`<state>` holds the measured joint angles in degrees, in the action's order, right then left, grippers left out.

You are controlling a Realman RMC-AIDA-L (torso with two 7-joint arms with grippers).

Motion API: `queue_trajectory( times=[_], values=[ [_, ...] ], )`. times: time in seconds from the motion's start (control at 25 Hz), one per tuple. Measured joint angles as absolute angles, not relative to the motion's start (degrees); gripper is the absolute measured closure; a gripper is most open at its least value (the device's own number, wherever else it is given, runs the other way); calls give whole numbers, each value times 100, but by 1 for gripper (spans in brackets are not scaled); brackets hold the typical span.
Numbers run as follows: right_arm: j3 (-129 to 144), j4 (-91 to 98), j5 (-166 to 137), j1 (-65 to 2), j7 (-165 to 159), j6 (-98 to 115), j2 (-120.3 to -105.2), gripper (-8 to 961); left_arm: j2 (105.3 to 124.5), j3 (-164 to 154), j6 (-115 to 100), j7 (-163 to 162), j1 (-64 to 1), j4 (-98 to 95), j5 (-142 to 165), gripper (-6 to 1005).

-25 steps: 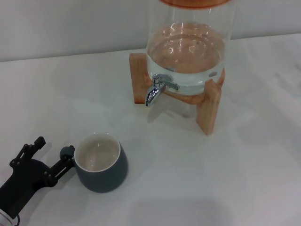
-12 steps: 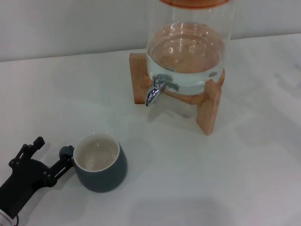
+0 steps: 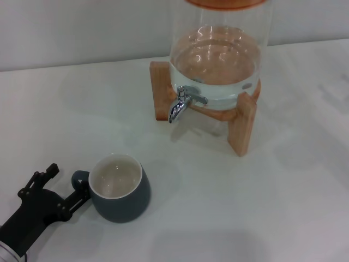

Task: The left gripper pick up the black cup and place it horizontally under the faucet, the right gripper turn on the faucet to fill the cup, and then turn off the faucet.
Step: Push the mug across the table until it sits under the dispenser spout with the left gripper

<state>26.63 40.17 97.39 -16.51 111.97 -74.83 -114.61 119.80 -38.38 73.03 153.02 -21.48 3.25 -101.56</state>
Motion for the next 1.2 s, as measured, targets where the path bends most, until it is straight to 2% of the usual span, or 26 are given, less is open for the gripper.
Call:
queue_trajectory(
  times=[1.2],
  values=[
    [2663, 4017, 9748, -1643, 11188, -7522, -11451, 144, 11979, -3809, 7382, 15300, -2091, 387, -10153, 108]
  ],
)
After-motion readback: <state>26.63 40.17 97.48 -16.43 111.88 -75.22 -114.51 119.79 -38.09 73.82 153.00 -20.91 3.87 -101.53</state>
